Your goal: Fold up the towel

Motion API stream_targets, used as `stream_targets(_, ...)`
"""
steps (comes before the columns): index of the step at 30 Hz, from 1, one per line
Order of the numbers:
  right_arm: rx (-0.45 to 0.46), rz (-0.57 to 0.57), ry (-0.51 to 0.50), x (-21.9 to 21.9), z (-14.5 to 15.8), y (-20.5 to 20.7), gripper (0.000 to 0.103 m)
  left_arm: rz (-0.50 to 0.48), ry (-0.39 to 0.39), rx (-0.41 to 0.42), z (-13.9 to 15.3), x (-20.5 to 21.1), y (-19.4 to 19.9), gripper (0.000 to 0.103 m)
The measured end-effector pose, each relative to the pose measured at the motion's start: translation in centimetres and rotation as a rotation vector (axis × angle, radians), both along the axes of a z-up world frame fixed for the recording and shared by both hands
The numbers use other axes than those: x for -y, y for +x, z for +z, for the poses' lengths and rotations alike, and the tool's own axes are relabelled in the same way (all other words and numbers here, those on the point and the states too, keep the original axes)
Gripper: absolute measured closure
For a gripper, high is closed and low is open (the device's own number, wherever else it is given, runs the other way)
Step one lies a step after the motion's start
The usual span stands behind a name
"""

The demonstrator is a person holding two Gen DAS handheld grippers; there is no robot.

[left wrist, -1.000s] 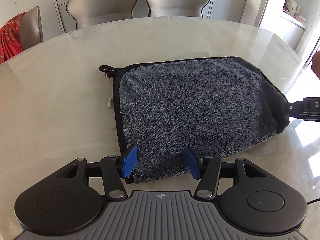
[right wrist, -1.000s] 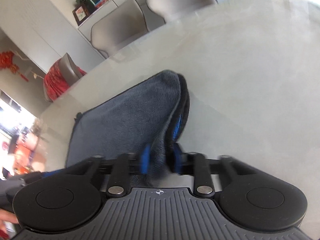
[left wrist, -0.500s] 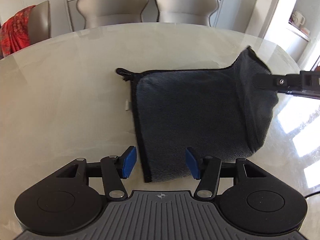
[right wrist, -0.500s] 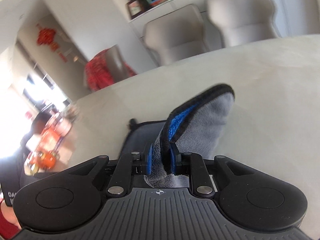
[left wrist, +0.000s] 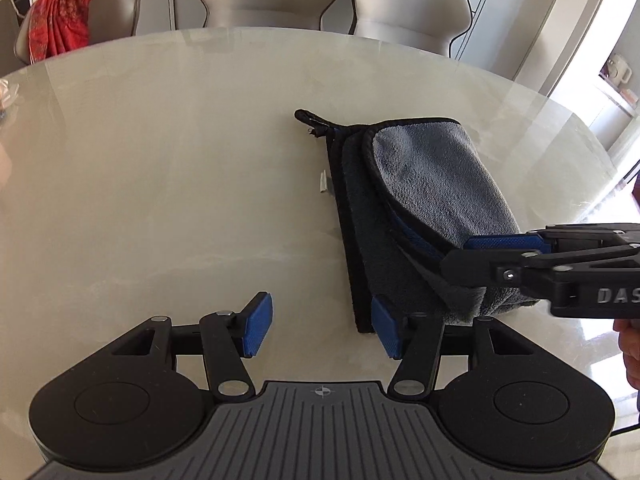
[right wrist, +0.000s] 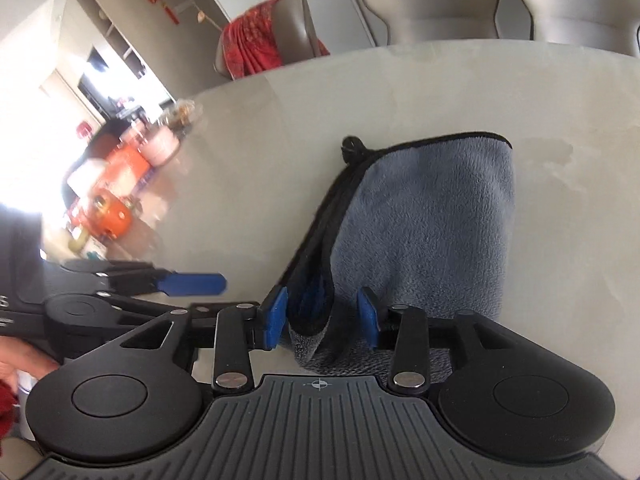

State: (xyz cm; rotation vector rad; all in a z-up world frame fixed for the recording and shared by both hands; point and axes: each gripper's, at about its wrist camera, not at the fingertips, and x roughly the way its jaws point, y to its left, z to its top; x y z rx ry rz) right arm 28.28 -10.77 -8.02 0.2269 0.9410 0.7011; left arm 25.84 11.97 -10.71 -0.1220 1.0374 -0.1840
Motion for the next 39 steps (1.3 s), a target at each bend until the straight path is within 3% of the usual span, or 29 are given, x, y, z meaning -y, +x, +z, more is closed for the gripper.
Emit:
stream_targets(8,-0.013,-0.151,0.048,4.8,0.3,-0.9,0.057,-0.020,-0.129,-0.060,0.0,0.2,2.8,0.036)
stream_targets(13,-0.043,-0.203,0.024,6.7,-0.9,-1.9,0.057,-0.016,-0.199,-0.070,0.2,0.5,4.1,0.036)
stream_targets(19,-0.080,-0.243,0.016,7.8,-2.3,-2.6,0.057,0.005,-0.225,0.023,1.6,1.4,4.7,0.036)
stream_targets(23,-0.090,-0.251,0.017,8.0,-2.8,-2.7,0.057,-0.039,-0.178,0.002,1.0,2.8,5.4,0.038)
stream_targets(25,-0.092,-0.253,0.020,7.8,-2.7,-2.6,0.057,-0.062,-0.153,-0.004,0.4,3.6,5.8,0.042)
stream_targets(33,-0.093,-0.257,0.014,8.2,-2.8,-2.7,0.057,-0.041,-0.148,-0.025,-1.0,3.9,5.9,0.082)
stream_targets(39,-0.097,-0.249,0.025,7.9,-2.8,-2.6,0.056,0.012,-0.203,-0.044,-1.5,2.9,6.0,0.094)
